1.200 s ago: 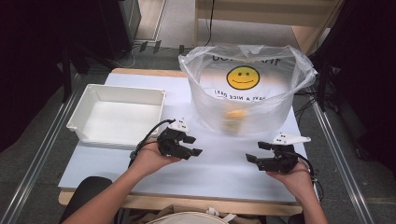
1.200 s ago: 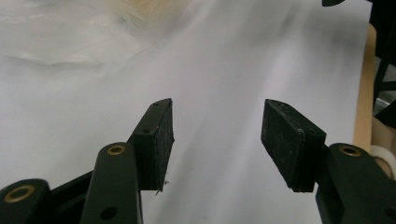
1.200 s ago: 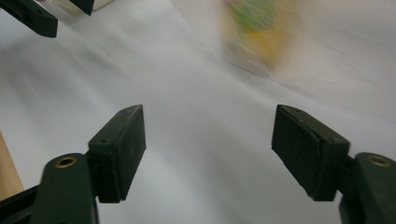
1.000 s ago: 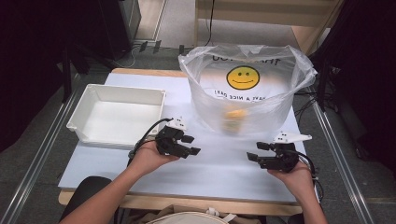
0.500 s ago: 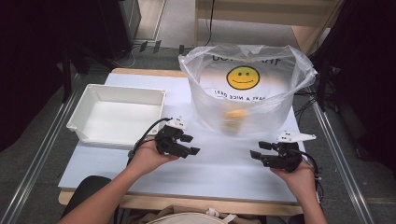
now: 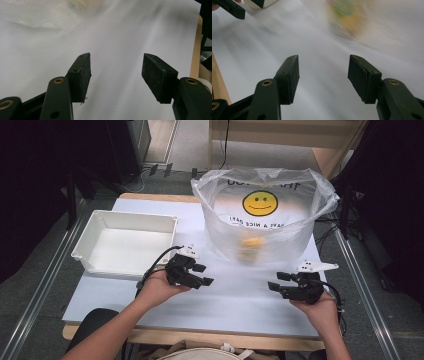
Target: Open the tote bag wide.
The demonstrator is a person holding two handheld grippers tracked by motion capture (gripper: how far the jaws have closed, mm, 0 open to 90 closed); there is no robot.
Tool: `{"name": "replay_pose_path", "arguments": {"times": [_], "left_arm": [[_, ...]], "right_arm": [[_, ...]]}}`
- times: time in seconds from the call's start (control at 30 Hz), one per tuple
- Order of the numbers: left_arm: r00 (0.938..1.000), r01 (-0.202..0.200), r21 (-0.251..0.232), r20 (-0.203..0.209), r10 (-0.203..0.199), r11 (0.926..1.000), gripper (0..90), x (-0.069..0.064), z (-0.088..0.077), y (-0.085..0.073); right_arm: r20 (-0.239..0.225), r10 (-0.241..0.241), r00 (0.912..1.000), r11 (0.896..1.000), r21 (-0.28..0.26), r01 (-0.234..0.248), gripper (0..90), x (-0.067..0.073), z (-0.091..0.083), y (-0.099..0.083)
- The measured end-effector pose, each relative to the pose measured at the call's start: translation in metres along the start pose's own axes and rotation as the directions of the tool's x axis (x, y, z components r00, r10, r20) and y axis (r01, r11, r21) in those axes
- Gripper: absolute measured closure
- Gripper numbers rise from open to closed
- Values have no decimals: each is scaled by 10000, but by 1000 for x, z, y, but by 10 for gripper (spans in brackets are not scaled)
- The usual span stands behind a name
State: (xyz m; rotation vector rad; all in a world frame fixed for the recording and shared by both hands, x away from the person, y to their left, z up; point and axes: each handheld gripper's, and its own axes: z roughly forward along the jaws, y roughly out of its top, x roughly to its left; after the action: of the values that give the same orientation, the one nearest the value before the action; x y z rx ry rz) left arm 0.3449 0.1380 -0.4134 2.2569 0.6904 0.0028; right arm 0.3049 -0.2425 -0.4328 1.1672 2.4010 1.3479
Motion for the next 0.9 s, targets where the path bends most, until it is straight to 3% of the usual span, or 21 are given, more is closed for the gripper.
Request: {"name": "replay_pose_path", "arguments": {"times": [0.23, 0.37, 0.5, 0.67, 0.77, 0.83, 0.9], "left_arm": [[10000, -18, 15, -46, 18, 10000, 416, 0, 0, 0], [9997, 179, 39, 173, -179, 9998, 436, 1, 1, 0], [9998, 118, 103, 164, -120, 9999, 443, 0, 1, 0], [9997, 130, 130, 188, -133, 9998, 445, 1, 1, 0], [9998, 108, 196, 148, -111, 9997, 491, 1, 0, 2], [9999, 116, 125, 127, -118, 9999, 496, 1, -6, 8], [9995, 149, -3, 283, -149, 9999, 499, 1, -11, 12]], "right_arm": [[105, -53, 9999, 10000, 3, 53, 452, 0, -1, 1], [120, -6, 9999, 10000, -24, 6, 452, -1, -3, 1], [10, 213, 9998, 9998, -10, -213, 458, -4, -4, 0], [-40, 160, 9999, 9999, 0, -160, 458, -4, -4, 0], [-89, 83, 9999, 9999, -64, -84, 455, -5, -5, 0], [-354, 163, 9992, 9998, -114, -167, 458, -7, -8, 3], [-129, -159, 9998, 9999, -2, 159, 461, -7, -10, 7]]}}
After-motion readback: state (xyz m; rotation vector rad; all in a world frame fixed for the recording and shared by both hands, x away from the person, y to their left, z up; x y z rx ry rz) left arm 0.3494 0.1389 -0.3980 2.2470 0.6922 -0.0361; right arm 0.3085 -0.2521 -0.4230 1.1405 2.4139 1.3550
